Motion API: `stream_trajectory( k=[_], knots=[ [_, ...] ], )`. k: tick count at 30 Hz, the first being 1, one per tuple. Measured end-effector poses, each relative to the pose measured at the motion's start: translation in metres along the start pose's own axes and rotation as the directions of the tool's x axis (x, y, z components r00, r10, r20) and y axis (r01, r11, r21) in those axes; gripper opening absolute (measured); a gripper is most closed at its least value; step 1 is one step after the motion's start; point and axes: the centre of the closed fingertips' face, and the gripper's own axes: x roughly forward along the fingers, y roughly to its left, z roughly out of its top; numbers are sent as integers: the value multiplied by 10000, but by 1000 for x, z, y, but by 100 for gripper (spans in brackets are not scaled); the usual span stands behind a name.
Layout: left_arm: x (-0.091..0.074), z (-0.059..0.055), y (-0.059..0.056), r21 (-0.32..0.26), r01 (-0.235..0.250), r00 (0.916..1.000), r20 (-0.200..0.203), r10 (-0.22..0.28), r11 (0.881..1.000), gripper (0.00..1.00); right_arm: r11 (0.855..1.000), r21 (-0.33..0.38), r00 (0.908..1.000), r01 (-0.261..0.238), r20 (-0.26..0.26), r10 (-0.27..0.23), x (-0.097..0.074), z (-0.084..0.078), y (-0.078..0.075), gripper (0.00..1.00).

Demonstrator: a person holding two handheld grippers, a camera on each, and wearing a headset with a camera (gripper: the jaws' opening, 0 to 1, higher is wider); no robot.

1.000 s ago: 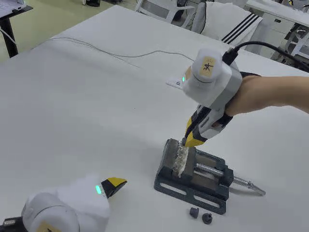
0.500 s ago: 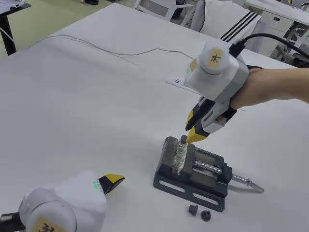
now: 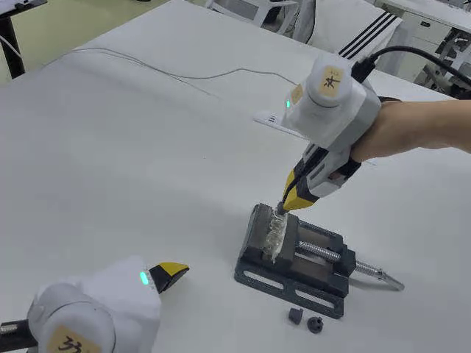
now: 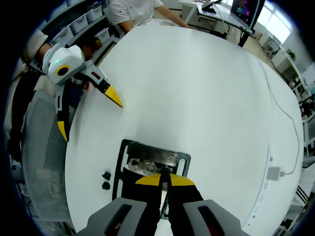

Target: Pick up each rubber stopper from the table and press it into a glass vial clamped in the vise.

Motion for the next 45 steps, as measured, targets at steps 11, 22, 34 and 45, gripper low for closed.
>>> stream_trajectory(
  k=[11,22,34,45],
  knots=[
    [3,0,-1,-37,55,10000,5,-55,10000,95,9996,-244,9997,-173,-152,169,1,-2,0,0],
    [5,1,4,-135,-5,10000,15,5,9999,95,9996,-26,9994,-279,-187,278,2,-1,0,0],
    [7,1,4,-239,3,10000,7,-3,9997,94,9996,144,9987,-255,-433,261,6,0,-5,0],
    [8,3,2,-260,6,10000,30,-5,9997,94,9997,66,9953,-222,-939,227,7,-3,-8,0]
  ],
)
